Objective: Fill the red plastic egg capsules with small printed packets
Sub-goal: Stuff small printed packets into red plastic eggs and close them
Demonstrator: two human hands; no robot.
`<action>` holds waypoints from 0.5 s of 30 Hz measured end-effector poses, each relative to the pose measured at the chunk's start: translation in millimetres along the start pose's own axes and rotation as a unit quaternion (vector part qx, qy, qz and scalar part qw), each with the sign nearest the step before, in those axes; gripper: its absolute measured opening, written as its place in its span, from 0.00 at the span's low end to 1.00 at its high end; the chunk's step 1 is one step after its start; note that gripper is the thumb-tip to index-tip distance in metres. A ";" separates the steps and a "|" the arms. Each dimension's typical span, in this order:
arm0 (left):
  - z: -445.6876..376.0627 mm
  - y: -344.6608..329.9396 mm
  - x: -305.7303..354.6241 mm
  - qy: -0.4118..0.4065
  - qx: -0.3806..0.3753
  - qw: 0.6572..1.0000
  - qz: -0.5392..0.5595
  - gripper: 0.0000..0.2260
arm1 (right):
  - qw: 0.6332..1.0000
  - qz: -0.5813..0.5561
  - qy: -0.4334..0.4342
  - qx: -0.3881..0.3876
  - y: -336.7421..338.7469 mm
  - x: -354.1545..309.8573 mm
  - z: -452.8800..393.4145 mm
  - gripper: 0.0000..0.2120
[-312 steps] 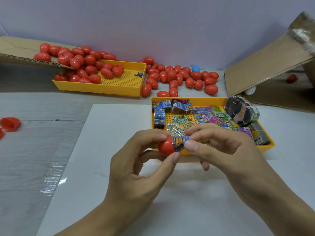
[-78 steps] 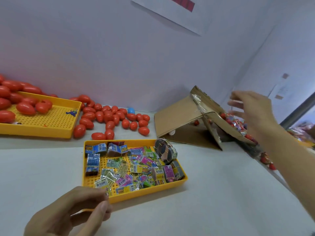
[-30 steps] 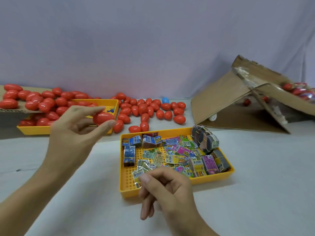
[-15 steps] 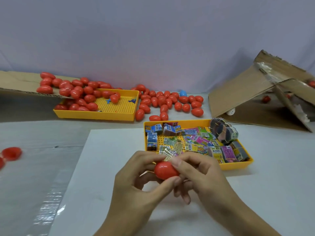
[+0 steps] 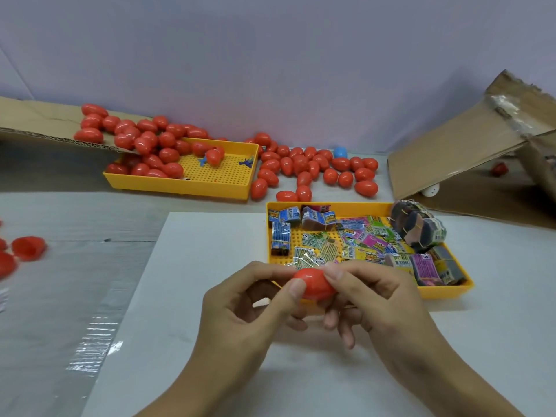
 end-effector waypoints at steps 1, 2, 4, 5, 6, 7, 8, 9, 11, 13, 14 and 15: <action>0.4 -0.4 0.2 0.002 -0.001 1.000 0.002 0.09 | 1.000 -0.002 0.001 0.001 0.2 0.3 -0.2 0.15; 0.9 -0.8 0.5 0.003 -0.002 1.000 0.004 0.09 | 1.000 -0.002 0.002 0.000 0.2 0.4 -0.2 0.15; 1.9 -1.3 -0.2 0.009 -0.005 1.000 0.012 0.09 | 1.000 -0.002 0.001 -0.001 -0.6 0.8 0.1 0.14; 2.3 -1.3 -1.0 0.015 -0.006 1.000 0.015 0.09 | 1.000 -0.003 -0.001 -0.002 -1.0 1.3 0.1 0.14; 2.5 -1.3 -1.9 0.020 -0.005 1.000 0.018 0.09 | 1.000 -0.004 -0.004 -0.002 -1.3 1.5 0.2 0.14; 2.8 -1.2 -2.5 0.023 -0.004 1.000 0.020 0.09 | 1.000 -0.005 -0.008 -0.002 -1.7 2.1 0.2 0.14; 2.9 -1.1 -3.0 0.025 -0.002 0.999 0.021 0.09 | 1.000 -0.005 -0.013 -0.002 -1.4 2.3 0.3 0.15; 3.2 -1.0 -3.2 0.026 -0.002 0.999 0.023 0.09 | 1.000 -0.005 -0.018 -0.002 -1.4 2.7 0.4 0.14; 3.5 -0.9 -3.2 0.027 -0.005 0.999 0.028 0.09 | 1.000 -0.009 -0.029 -0.004 -1.4 2.8 0.9 0.12; 3.8 -1.3 -2.9 0.028 -0.012 0.999 0.028 0.10 | 0.999 -0.016 -0.028 -0.007 -1.6 1.2 2.1 0.11; 4.0 -1.4 -2.9 0.030 -0.015 0.999 0.028 0.10 | 1.000 -0.017 -0.024 -0.007 -1.8 -0.2 2.7 0.12; 3.9 -1.5 -2.9 0.031 -0.017 0.999 0.029 0.10 | 1.000 -0.016 -0.018 -0.006 -2.0 -1.7 3.1 0.12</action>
Point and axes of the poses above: each hand's wrist, its own z-axis away from the middle knuckle, its own y-axis out of the back of the hand, x = y × z, the point moved 7 cm from there along -z, towards the middle knuckle, and after that the axes turned 1 degree about -z, right-handed, at the moved point
